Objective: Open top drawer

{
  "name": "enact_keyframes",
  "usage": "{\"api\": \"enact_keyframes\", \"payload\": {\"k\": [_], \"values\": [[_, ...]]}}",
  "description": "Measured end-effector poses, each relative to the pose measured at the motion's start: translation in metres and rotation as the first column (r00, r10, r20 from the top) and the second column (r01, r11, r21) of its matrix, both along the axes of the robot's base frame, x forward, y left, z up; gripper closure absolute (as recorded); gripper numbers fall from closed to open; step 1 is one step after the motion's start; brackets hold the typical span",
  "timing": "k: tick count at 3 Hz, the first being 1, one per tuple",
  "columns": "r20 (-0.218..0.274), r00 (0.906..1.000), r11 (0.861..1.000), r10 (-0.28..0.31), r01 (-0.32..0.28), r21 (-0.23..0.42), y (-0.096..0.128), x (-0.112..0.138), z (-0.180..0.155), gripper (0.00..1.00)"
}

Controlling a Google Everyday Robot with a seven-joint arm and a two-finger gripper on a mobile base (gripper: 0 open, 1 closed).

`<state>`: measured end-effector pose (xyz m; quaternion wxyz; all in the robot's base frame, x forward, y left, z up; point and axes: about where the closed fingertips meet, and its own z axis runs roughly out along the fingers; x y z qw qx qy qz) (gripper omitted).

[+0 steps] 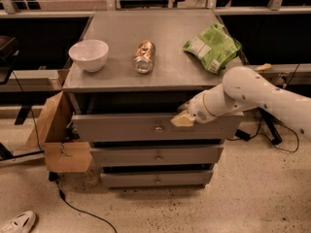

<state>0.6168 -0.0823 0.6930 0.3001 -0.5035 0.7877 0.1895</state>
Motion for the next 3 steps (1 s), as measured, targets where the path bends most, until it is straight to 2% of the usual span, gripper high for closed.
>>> {"api": "enact_keyframes", "payload": {"k": [1, 2, 3], "values": [[0.000, 1.0000, 1.000, 0.000, 0.000, 0.000, -0.003, 0.000, 0.005, 0.89], [0.000, 1.0000, 1.000, 0.000, 0.000, 0.000, -0.007, 0.001, 0.005, 1.00], [0.001, 0.9997, 0.999, -0.023, 0.023, -0.023, -0.027, -0.016, -0.002, 0.81]]}}
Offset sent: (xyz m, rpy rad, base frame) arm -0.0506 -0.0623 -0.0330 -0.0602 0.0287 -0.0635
